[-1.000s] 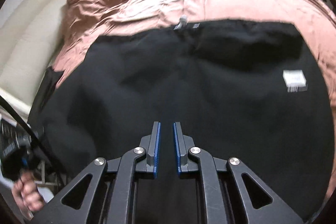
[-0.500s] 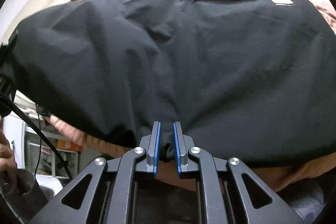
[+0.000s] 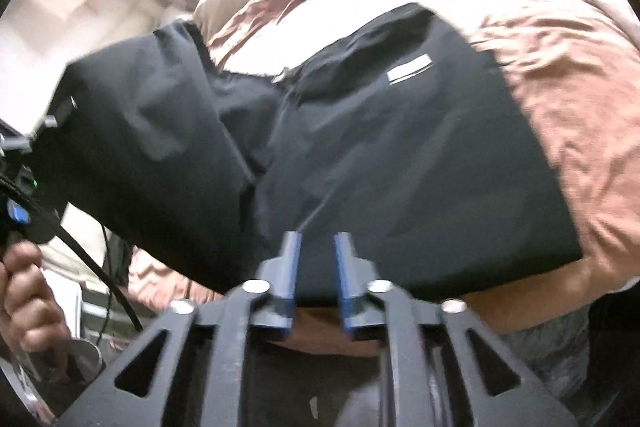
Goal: Fold large clothes
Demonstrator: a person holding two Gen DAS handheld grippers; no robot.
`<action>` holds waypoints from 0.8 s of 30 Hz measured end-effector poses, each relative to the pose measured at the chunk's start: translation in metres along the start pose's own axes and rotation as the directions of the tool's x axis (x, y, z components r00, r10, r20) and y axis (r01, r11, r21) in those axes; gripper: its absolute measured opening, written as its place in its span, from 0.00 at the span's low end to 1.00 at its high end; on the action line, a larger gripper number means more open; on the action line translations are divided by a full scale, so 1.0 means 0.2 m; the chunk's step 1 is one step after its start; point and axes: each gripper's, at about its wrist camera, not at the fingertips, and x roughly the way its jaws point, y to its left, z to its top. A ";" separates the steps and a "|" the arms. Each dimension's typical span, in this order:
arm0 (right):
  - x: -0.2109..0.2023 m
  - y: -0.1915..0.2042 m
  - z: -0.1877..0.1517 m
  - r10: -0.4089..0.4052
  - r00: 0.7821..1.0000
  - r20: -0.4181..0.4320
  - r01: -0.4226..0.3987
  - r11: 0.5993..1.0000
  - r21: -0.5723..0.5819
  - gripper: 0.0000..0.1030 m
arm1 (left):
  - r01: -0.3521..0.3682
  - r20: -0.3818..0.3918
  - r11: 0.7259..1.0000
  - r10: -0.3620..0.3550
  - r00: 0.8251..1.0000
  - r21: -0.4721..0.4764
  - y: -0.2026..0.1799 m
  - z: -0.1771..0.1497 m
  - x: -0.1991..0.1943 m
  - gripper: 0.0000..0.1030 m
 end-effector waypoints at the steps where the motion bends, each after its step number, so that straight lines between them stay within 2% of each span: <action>1: -0.05 -0.05 0.00 0.000 1.000 0.025 0.000 1.000 0.018 0.49 | 0.000 -0.010 1.000 0.000 1.000 0.007 -0.02 0.00 0.03 0.12; 2: -0.08 -0.08 0.00 -0.003 0.999 0.045 0.002 1.000 0.030 0.52 | -0.001 -0.028 1.000 0.002 1.000 0.018 -0.05 -0.01 0.09 0.12; 8: -0.26 -0.33 -0.02 -0.022 0.994 0.111 0.009 0.993 0.116 0.52 | -0.020 -0.139 0.998 0.029 0.990 0.064 -0.14 -0.06 0.39 0.13; 10: -0.30 -0.41 -0.02 -0.029 0.993 0.111 0.014 0.990 0.139 0.52 | -0.029 -0.197 0.996 0.045 0.979 0.085 -0.17 -0.09 0.52 0.24; 12: -0.34 -0.44 -0.04 -0.017 0.991 0.130 -0.002 0.990 0.141 0.52 | -0.012 -0.251 0.996 0.034 0.967 0.089 -0.18 -0.11 0.60 0.51; 13: -0.36 -0.46 -0.04 -0.015 0.992 0.129 -0.003 0.990 0.142 0.52 | 0.000 -0.261 0.996 0.022 0.965 0.084 -0.17 -0.12 0.62 0.57; 14: -0.36 -0.47 -0.04 -0.011 0.992 0.129 -0.007 0.990 0.142 0.52 | 0.007 -0.261 0.997 0.013 0.965 0.074 -0.16 -0.12 0.63 0.64; 15: -0.34 -0.47 -0.03 -0.008 0.992 0.128 -0.010 0.990 0.143 0.52 | 0.000 -0.254 0.998 0.018 0.967 0.069 -0.14 -0.12 0.63 0.66; 21: -0.27 -0.43 0.05 0.030 0.994 0.110 -0.045 0.989 0.138 0.53 | -0.092 -0.198 0.995 0.095 0.975 0.026 0.04 -0.10 0.47 0.67; 24: -0.19 -0.38 0.10 0.042 0.995 0.086 -0.052 0.992 0.111 0.58 | -0.137 -0.168 0.991 0.134 0.977 -0.002 0.14 -0.10 0.35 0.68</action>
